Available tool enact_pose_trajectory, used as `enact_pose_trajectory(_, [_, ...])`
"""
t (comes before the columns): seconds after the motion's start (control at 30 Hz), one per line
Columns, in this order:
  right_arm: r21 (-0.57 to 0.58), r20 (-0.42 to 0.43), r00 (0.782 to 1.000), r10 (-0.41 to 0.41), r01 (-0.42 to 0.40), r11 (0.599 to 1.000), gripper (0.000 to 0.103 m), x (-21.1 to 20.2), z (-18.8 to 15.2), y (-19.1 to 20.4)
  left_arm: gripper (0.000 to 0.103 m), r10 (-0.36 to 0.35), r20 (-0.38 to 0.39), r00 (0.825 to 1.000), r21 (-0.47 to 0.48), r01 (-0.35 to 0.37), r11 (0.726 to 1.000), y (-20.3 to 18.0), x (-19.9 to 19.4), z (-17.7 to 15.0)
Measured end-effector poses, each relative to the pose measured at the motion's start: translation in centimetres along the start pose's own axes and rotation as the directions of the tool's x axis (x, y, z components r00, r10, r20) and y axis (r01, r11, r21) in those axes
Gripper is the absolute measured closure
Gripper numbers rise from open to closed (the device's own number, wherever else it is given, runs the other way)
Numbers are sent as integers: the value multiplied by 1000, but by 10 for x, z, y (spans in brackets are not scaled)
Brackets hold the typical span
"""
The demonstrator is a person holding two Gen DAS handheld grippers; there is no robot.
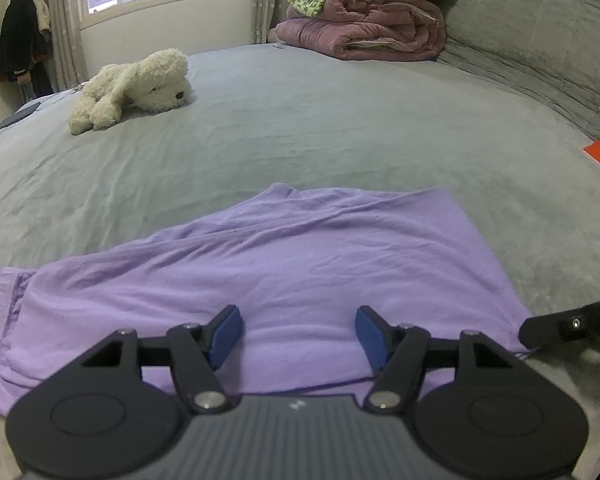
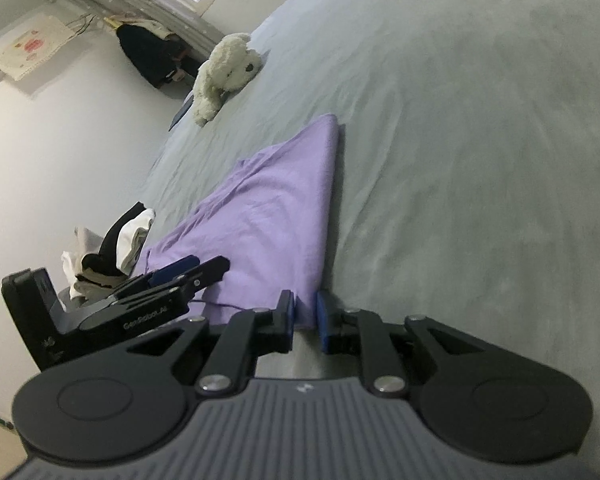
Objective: Fold clothes
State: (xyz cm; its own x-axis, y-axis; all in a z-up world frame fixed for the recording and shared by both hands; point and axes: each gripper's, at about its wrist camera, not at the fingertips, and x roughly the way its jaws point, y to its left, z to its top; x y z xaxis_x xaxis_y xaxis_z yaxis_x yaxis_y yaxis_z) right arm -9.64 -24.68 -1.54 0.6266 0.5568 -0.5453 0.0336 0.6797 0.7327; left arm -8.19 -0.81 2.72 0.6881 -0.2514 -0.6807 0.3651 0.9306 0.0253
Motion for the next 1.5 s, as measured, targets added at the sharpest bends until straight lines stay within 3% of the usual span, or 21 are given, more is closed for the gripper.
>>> enact_pose_trajectory(0.23, [154,41,998,44,-50,987,96,-5,-5,-12,37,0,-4,1000,-3,0,1000,0,0,1])
enact_pose_trajectory(0.33, [184,60,996,72,-82,979,86,-7,-6,-14,37,-2,-6,1000,-4,2,1000,1,-1,2])
enact_pose_trajectory(0.4, [179,60,995,75,-85,980,85,-6,-4,-12,37,-1,-6,1000,-1,1,1000,1,-1,1])
enact_pose_trajectory(0.5, [146,71,996,48,-58,988,86,-2,-3,-5,37,-1,-7,1000,-3,1,1000,1,0,1])
enact_pose_trajectory(0.6, [128,96,995,4,-16,992,98,-1,-7,-1,37,-3,-9,1000,-7,3,1000,1,0,2])
enact_pose_trajectory(0.67, [120,119,993,-22,8,993,99,-2,-13,1,37,-3,-11,1000,-9,3,1000,1,0,3])
enact_pose_trajectory(0.77, [36,176,980,-97,92,995,98,-4,-20,22,37,-3,-15,1000,-11,3,1000,1,0,3])
enact_pose_trajectory(0.93, [-65,268,951,-155,178,982,97,-4,-32,50,37,-1,-21,1000,-7,1,1000,2,-1,4])
enact_pose_trajectory(1.0, [-38,268,952,-149,165,986,95,-2,-34,48,37,-3,-23,1000,-8,3,1000,3,-1,4])
enact_pose_trajectory(1.07, [14,252,958,-138,139,990,84,0,-34,40,37,-4,-23,1000,-9,4,1000,4,-1,4])
enact_pose_trajectory(1.17, [135,223,970,-100,71,988,86,3,-34,20,37,-5,-23,1000,-8,5,1000,5,-1,3])
enact_pose_trajectory(1.5, [207,229,973,-37,-12,978,86,2,-23,5,37,-3,-25,1000,-7,3,1000,5,-1,4])
